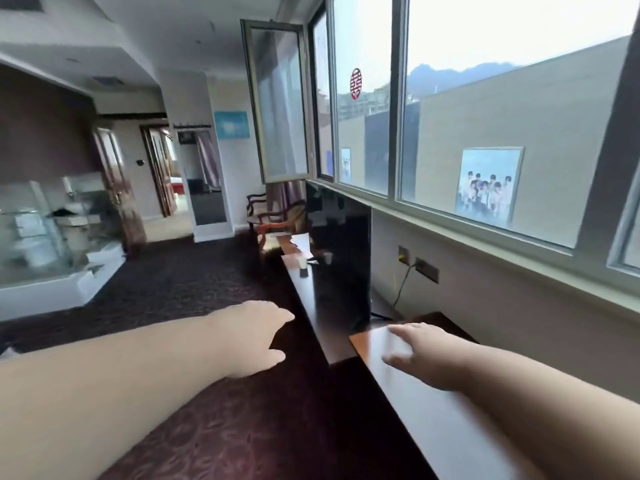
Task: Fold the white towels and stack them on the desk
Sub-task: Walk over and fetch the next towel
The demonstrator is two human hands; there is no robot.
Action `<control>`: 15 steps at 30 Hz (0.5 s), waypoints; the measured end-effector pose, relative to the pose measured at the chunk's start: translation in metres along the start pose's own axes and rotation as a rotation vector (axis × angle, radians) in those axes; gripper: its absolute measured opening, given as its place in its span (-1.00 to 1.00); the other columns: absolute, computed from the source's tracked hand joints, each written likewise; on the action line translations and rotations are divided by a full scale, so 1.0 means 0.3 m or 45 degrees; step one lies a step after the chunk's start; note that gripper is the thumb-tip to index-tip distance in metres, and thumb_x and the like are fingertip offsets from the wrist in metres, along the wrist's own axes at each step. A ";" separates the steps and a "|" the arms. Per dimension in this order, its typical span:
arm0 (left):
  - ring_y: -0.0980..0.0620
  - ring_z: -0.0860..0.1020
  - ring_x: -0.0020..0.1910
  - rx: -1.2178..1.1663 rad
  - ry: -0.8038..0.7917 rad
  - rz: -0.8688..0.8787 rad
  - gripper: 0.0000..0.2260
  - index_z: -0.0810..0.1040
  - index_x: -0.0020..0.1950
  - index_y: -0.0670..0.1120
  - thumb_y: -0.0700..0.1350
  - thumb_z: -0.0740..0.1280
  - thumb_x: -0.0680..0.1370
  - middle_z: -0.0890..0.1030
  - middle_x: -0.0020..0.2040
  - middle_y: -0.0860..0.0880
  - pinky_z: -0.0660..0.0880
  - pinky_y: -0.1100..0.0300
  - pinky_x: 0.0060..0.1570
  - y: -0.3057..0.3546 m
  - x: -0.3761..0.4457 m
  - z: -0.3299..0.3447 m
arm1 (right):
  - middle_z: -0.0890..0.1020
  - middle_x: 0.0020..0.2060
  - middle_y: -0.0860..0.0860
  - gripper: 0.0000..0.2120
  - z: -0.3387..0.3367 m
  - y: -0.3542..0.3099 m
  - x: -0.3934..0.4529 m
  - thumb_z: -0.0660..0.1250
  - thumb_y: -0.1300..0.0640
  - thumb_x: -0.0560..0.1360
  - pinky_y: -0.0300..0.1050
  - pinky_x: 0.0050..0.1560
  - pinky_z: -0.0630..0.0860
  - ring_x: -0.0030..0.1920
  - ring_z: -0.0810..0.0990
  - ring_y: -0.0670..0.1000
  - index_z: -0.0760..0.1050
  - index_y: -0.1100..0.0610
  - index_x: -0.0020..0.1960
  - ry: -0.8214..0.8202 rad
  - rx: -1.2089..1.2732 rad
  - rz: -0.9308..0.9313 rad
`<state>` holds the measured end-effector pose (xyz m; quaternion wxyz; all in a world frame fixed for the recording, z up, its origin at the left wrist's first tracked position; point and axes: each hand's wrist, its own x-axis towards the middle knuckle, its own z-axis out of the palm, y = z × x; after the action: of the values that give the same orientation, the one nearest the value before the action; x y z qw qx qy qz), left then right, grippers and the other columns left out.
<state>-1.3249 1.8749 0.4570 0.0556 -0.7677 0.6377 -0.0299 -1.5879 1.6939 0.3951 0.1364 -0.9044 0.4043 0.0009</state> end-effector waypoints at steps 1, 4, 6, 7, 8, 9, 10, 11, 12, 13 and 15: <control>0.02 0.32 0.46 -0.010 0.033 -0.033 -0.40 0.19 0.55 0.16 0.20 0.27 0.54 0.32 0.49 0.11 0.38 -0.03 0.36 -0.073 0.022 -0.028 | 0.24 0.57 -0.08 -0.23 -0.035 -0.098 0.080 0.15 -0.42 0.50 0.08 0.51 0.21 0.57 0.16 0.03 0.12 -0.12 0.61 -0.004 -0.010 -0.046; 0.00 0.36 0.43 -0.118 0.068 -0.148 -0.43 0.24 0.52 0.20 0.23 0.26 0.52 0.35 0.48 0.10 0.39 -0.01 0.34 -0.258 0.112 -0.061 | 0.24 0.57 -0.04 -0.24 -0.129 -0.338 0.312 0.18 -0.40 0.52 0.08 0.52 0.20 0.58 0.15 0.06 0.14 -0.10 0.61 0.017 -0.057 -0.145; 0.00 0.39 0.40 -0.185 0.095 -0.234 -0.44 0.26 0.50 0.21 0.24 0.27 0.51 0.37 0.46 0.08 0.41 0.00 0.31 -0.378 0.188 -0.053 | 0.25 0.57 -0.01 -0.25 -0.184 -0.456 0.468 0.18 -0.39 0.52 0.08 0.52 0.21 0.57 0.17 0.09 0.16 -0.09 0.60 0.052 -0.049 -0.185; 0.00 0.41 0.37 -0.214 0.112 -0.275 -0.44 0.27 0.50 0.21 0.25 0.27 0.51 0.39 0.44 0.08 0.42 0.02 0.29 -0.436 0.230 -0.044 | 0.26 0.57 0.00 -0.25 -0.204 -0.501 0.544 0.18 -0.39 0.52 0.09 0.51 0.22 0.56 0.18 0.10 0.16 -0.08 0.60 0.065 -0.054 -0.204; 0.01 0.43 0.34 -0.236 0.121 -0.314 -0.44 0.27 0.49 0.21 0.25 0.27 0.50 0.40 0.42 0.07 0.43 0.05 0.25 -0.494 0.276 -0.030 | 0.26 0.56 0.01 -0.25 -0.219 -0.539 0.624 0.18 -0.39 0.52 0.09 0.51 0.23 0.56 0.19 0.11 0.17 -0.08 0.60 0.074 -0.066 -0.221; 0.02 0.45 0.31 -0.251 0.123 -0.349 -0.44 0.28 0.49 0.22 0.26 0.26 0.50 0.41 0.40 0.07 0.44 0.08 0.22 -0.554 0.326 -0.016 | 0.27 0.56 0.02 -0.25 -0.230 -0.569 0.705 0.18 -0.40 0.52 0.08 0.50 0.24 0.55 0.20 0.12 0.18 -0.08 0.59 0.079 -0.076 -0.237; 0.02 0.46 0.29 -0.259 0.122 -0.385 -0.44 0.28 0.49 0.22 0.26 0.26 0.50 0.42 0.39 0.07 0.44 0.09 0.19 -0.616 0.380 -0.002 | 0.28 0.56 0.03 -0.26 -0.238 -0.593 0.791 0.19 -0.40 0.51 0.07 0.49 0.26 0.55 0.22 0.13 0.19 -0.08 0.59 0.088 -0.074 -0.257; 0.02 0.46 0.28 -0.259 0.124 -0.419 -0.44 0.29 0.48 0.22 0.27 0.26 0.50 0.42 0.39 0.07 0.44 0.09 0.18 -0.679 0.440 0.012 | 0.29 0.55 0.03 -0.27 -0.247 -0.611 0.879 0.20 -0.39 0.51 0.05 0.48 0.28 0.53 0.24 0.13 0.21 -0.08 0.58 0.101 -0.064 -0.278; 0.02 0.46 0.28 -0.255 0.131 -0.451 -0.45 0.30 0.48 0.22 0.27 0.26 0.50 0.41 0.40 0.07 0.44 0.08 0.20 -0.744 0.504 0.026 | 0.30 0.54 0.02 -0.28 -0.253 -0.627 0.972 0.20 -0.39 0.52 0.03 0.45 0.30 0.52 0.27 0.13 0.22 -0.08 0.58 0.119 -0.050 -0.298; 0.02 0.46 0.28 -0.251 0.142 -0.480 -0.45 0.31 0.47 0.21 0.27 0.26 0.49 0.41 0.40 0.07 0.45 0.07 0.21 -0.806 0.569 0.041 | 0.32 0.52 0.02 -0.29 -0.258 -0.638 1.065 0.20 -0.38 0.52 0.03 0.43 0.32 0.50 0.31 0.13 0.24 -0.08 0.57 0.137 -0.043 -0.317; 0.02 0.48 0.27 -0.281 0.152 -0.547 -0.46 0.32 0.46 0.21 0.27 0.27 0.49 0.41 0.40 0.07 0.45 0.08 0.20 -0.925 0.705 0.075 | 0.36 0.50 0.02 -0.29 -0.263 -0.657 1.261 0.20 -0.39 0.51 0.04 0.38 0.37 0.46 0.35 0.13 0.24 -0.09 0.56 0.137 -0.042 -0.337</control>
<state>-1.0125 1.7181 0.4635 -0.0739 -0.8839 0.4615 -0.0163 -1.1977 1.5233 0.4773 0.0985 -0.9506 0.2882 -0.0591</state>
